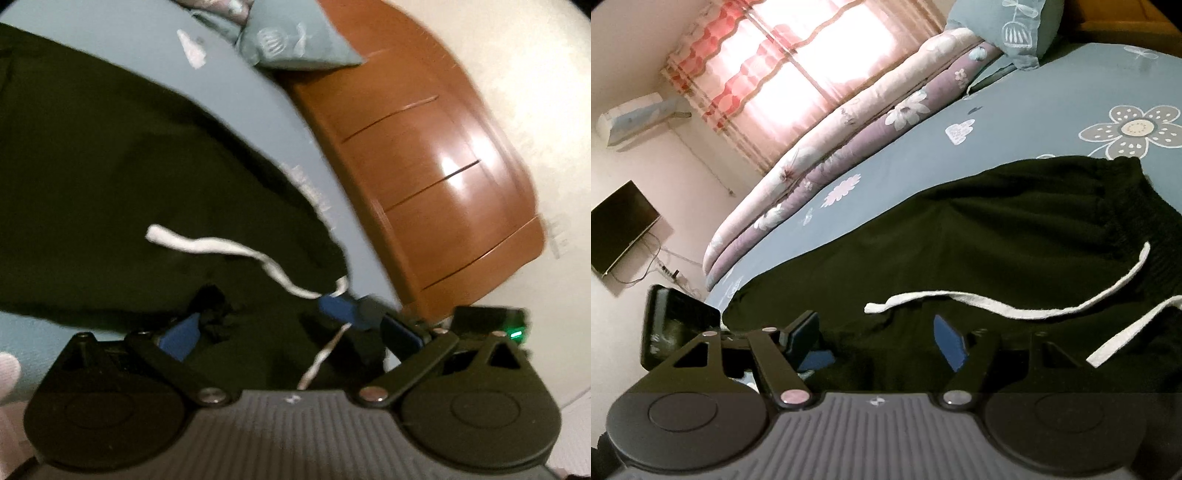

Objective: Fold clothes

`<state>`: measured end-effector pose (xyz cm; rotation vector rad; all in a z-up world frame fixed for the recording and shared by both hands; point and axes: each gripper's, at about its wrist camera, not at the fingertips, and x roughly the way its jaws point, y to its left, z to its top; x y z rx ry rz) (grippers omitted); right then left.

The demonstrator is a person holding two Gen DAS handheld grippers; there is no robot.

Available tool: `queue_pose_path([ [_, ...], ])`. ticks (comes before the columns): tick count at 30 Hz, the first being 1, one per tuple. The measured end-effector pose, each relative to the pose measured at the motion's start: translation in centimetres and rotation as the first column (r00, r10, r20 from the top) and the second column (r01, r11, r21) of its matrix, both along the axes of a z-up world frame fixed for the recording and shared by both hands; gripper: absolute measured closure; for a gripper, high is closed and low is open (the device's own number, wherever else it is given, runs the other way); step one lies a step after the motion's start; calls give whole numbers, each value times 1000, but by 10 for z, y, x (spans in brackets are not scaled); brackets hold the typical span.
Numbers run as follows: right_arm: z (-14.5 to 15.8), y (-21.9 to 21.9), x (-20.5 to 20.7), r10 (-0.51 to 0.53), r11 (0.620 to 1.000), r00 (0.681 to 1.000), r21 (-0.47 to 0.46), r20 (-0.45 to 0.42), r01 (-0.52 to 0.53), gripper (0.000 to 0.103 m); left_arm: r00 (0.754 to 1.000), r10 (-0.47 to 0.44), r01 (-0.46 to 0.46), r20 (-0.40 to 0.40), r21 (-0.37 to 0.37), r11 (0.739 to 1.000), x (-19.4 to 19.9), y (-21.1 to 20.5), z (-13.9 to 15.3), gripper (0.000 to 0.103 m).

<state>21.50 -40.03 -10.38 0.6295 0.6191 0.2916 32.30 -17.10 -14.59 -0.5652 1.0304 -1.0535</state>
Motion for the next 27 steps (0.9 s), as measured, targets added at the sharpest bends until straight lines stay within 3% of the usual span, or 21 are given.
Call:
queue_pose_path([
  [4, -4, -1, 7, 19, 998, 1000, 67, -11, -18, 29, 1000, 14, -16, -25, -59, 998, -1, 7, 1, 1],
  [7, -6, -6, 17, 58, 984, 998, 168, 10, -59, 29, 1000, -9, 8, -16, -60, 998, -8, 6, -2, 1],
  [10, -13, -12, 36, 123, 940, 992, 318, 23, -124, 29, 999, -37, 37, 7, -40, 998, -16, 4, -4, 1],
  [13, -18, -9, 56, 172, 914, 985, 377, -20, -152, 29, 997, -57, 59, 55, -18, 998, -25, 9, 4, 1],
  [19, -24, 16, 93, 342, 871, 935, 404, -89, -280, 29, 989, -85, 83, 118, 24, 996, -32, 10, 7, 1],
  [23, -50, 37, 111, 357, 897, 904, 355, -237, -261, 28, 991, -57, 52, 125, 37, 998, -31, 17, 6, 1],
  [27, -54, 44, 119, 348, 895, 907, 372, -237, -246, 24, 991, -5, -2, 134, 53, 999, -33, 32, 12, 1],
])
